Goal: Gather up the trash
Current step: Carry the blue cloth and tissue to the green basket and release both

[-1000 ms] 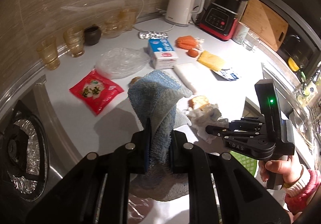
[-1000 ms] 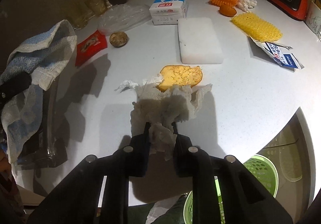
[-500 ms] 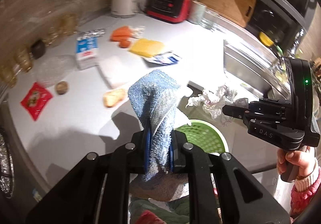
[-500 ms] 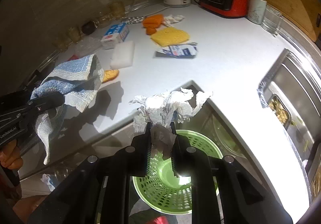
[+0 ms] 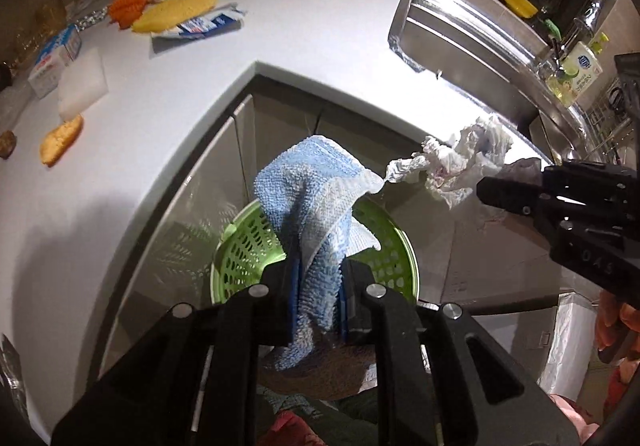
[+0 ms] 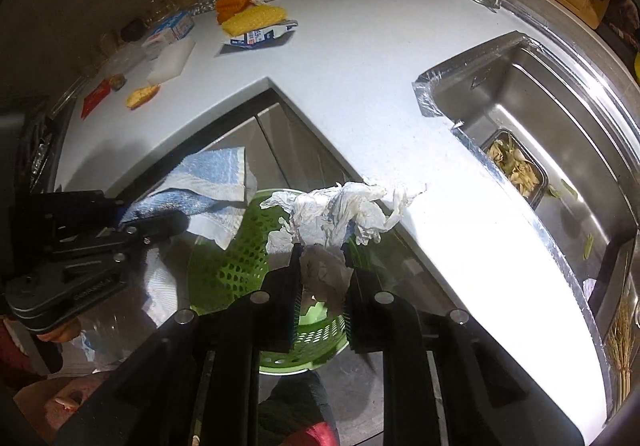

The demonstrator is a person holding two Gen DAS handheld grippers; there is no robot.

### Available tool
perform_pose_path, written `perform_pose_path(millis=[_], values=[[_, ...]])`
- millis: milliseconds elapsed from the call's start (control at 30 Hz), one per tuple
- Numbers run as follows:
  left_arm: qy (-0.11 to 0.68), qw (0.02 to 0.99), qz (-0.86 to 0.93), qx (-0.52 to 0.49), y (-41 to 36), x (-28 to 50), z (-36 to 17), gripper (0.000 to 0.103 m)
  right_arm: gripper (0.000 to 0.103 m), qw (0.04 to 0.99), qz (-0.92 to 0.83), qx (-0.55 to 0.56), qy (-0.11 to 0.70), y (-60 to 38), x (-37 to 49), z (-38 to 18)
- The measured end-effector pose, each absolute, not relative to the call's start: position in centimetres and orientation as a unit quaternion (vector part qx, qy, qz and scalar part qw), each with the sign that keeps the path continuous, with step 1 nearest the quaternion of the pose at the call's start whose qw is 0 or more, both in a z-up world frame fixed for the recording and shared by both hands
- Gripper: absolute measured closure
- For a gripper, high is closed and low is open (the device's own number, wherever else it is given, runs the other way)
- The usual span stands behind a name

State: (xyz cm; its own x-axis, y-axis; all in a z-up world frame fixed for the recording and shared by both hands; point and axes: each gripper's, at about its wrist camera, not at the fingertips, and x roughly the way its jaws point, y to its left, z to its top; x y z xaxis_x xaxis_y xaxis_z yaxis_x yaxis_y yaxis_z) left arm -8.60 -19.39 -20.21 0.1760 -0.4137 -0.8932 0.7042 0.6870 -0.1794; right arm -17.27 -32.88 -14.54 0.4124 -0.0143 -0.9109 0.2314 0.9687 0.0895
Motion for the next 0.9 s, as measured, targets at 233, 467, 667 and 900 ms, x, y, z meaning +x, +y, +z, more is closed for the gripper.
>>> perform_pose_path(millis=[233, 467, 667, 900], values=[[0.555, 0.738, -0.358, 0.137, -20.8, -9.5, -23.6, 0.073, 0.084, 0.825, -0.065, 0.102, 0.553, -34.1, -17.9, -16.1], [0.540, 0.753, -0.350, 0.137, -20.6, -10.1, -22.1, 0.042, 0.083, 0.825, -0.049, 0.105, 0.554, -34.0, -18.1, -16.5], [0.528, 0.770, -0.331, 0.139, -19.3, -9.7, -20.1, 0.031, 0.082, 0.830, -0.029, 0.103, 0.547, -33.3, -17.7, -16.6], [0.514, 0.795, -0.297, 0.123, -16.2, -8.1, -17.0, 0.020, 0.081, 0.827, 0.012, 0.088, 0.555, -31.4, -16.4, -18.8]])
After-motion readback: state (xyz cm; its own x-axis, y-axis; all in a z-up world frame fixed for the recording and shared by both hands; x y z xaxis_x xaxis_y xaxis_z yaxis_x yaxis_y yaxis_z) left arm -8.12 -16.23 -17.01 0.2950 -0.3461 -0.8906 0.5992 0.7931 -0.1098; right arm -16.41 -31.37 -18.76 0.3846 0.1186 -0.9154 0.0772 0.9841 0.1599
